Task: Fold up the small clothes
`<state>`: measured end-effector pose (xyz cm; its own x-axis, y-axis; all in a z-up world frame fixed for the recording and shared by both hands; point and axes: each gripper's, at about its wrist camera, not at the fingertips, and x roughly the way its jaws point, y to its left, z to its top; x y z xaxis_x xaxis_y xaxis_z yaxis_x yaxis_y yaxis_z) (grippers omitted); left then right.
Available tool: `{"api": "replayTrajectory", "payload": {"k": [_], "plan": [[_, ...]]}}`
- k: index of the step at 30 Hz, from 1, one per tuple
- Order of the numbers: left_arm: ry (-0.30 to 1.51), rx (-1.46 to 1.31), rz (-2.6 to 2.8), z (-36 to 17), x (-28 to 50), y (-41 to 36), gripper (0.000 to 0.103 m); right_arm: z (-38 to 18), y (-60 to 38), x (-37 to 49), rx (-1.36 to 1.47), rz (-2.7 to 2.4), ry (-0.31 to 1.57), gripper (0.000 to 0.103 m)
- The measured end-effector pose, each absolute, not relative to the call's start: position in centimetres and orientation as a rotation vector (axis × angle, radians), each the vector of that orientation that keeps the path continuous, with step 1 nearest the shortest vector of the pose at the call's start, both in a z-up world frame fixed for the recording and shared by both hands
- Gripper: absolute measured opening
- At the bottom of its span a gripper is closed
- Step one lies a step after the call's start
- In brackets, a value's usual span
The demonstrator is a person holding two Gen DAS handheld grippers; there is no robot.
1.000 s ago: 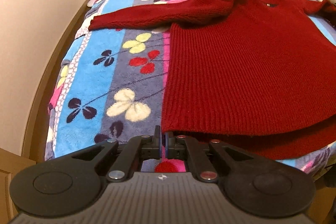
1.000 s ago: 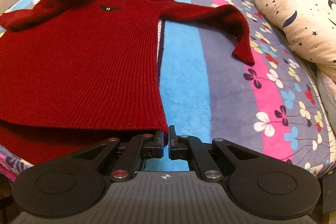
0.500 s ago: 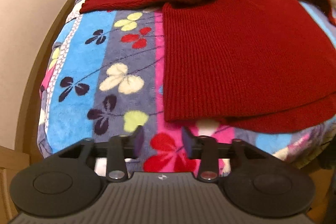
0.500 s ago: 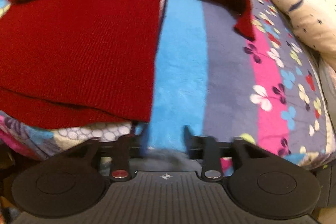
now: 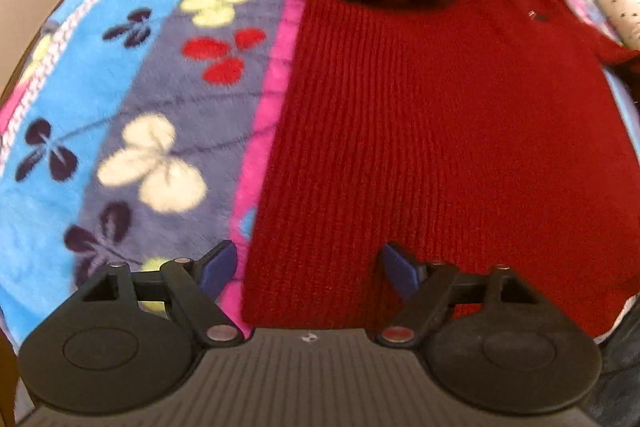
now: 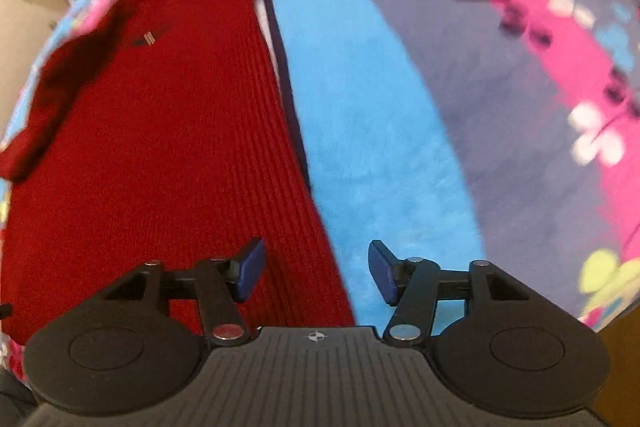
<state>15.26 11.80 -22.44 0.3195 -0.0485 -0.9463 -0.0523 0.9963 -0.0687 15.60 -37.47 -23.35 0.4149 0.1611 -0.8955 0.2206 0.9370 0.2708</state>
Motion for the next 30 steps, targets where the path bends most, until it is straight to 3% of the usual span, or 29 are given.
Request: {"api": "replayTrajectory", "payload": {"k": [1,2,3,6,14,17,19,21,23,30], "plan": [[1.233,-0.078,-0.002,-22.1,15.1,11.5,0.061,-24.1,-37.0,15.7,0.386,-0.024,1.19,0.058],[1.214,-0.061,-0.012,-21.6,14.9,11.1,0.019,-24.5,-36.4,15.7,0.381,-0.013,1.212,0.043],[1.186,-0.031,0.006,-21.0,14.6,10.8,0.013,-24.4,-35.6,15.4,0.349,-0.003,1.209,0.019],[1.163,-0.032,0.041,-20.0,13.7,10.6,0.012,-23.1,-33.7,14.8,0.233,-0.008,1.212,0.011],[1.12,0.032,-0.003,-17.7,9.8,9.2,0.011,-17.1,-35.7,12.4,0.244,-0.035,1.127,0.007],[1.143,0.007,0.041,-19.5,10.8,10.3,0.017,-18.5,-36.2,12.0,0.253,-0.028,1.12,0.01],[1.171,-0.041,0.071,-20.0,11.6,11.6,0.036,-20.5,-36.1,12.4,0.252,-0.064,1.168,0.013],[1.145,-0.084,0.092,-19.3,12.0,13.1,0.067,-21.3,-36.1,12.3,0.254,-0.101,1.192,0.03],[1.067,-0.119,0.107,-17.8,12.8,14.6,0.088,-20.3,-36.3,11.8,0.258,-0.119,1.154,0.047],[0.947,-0.258,0.167,-16.6,24.8,18.8,0.092,-14.9,-35.1,12.0,0.204,-0.104,1.034,0.05]]}}
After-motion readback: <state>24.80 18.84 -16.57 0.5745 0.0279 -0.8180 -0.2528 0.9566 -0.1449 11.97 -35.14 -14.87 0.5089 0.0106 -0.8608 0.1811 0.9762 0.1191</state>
